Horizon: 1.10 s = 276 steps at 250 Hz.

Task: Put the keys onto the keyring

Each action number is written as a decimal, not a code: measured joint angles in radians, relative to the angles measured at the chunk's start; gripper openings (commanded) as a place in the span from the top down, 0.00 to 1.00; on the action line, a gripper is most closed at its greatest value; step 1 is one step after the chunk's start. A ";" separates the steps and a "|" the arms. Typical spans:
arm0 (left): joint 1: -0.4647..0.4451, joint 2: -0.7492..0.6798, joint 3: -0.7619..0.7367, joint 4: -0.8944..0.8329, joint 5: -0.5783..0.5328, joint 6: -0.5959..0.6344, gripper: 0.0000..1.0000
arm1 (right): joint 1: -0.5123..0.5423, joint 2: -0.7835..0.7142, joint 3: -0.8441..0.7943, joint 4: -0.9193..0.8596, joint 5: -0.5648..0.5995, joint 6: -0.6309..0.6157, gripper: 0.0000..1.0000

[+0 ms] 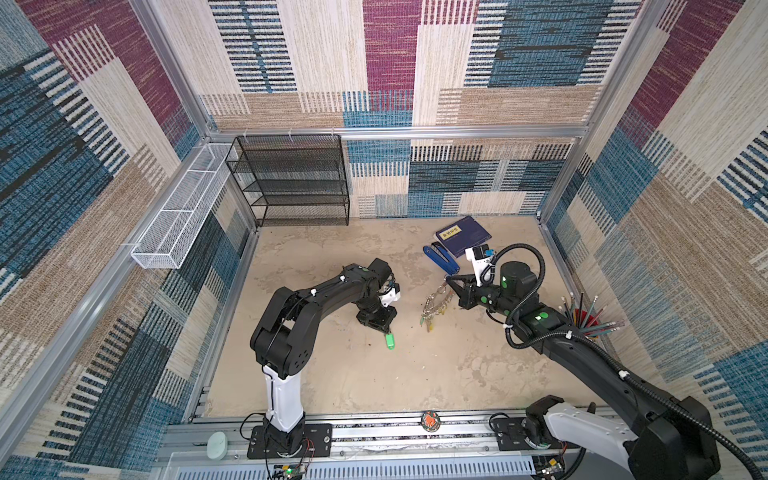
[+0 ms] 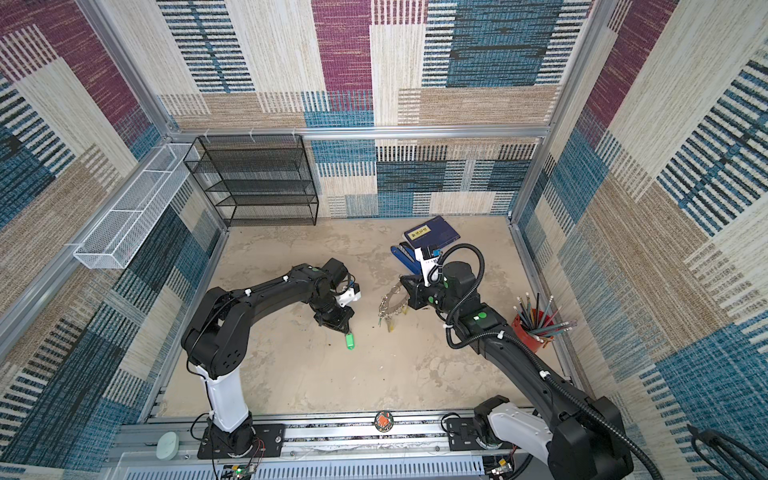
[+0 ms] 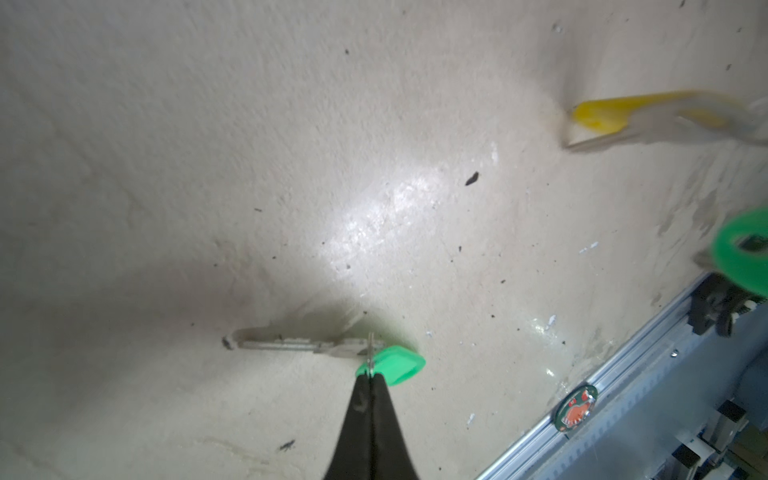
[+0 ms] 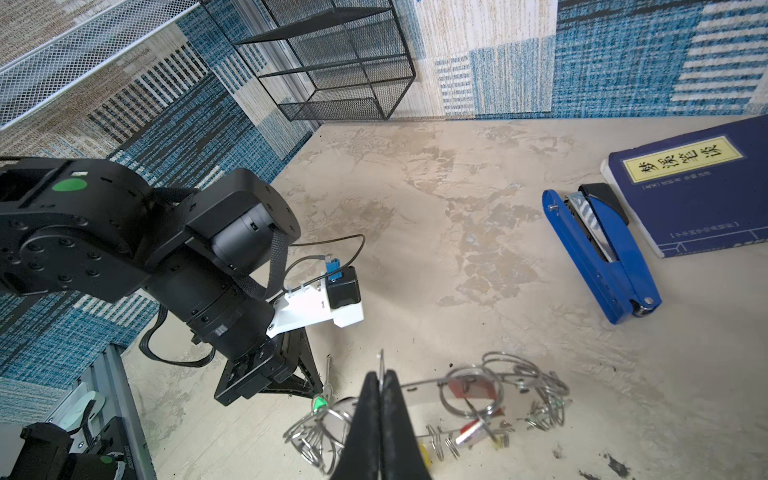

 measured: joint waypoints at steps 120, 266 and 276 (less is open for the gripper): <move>0.006 -0.008 0.092 0.028 0.072 -0.033 0.75 | 0.000 0.009 0.000 0.008 -0.010 0.000 1.00; 0.031 -0.226 -0.172 0.244 0.095 -0.218 0.64 | -0.005 0.036 0.023 0.011 -0.025 0.004 1.00; 0.032 -0.206 -0.159 0.244 0.093 -0.218 0.63 | -0.006 0.037 0.024 0.011 -0.028 0.004 1.00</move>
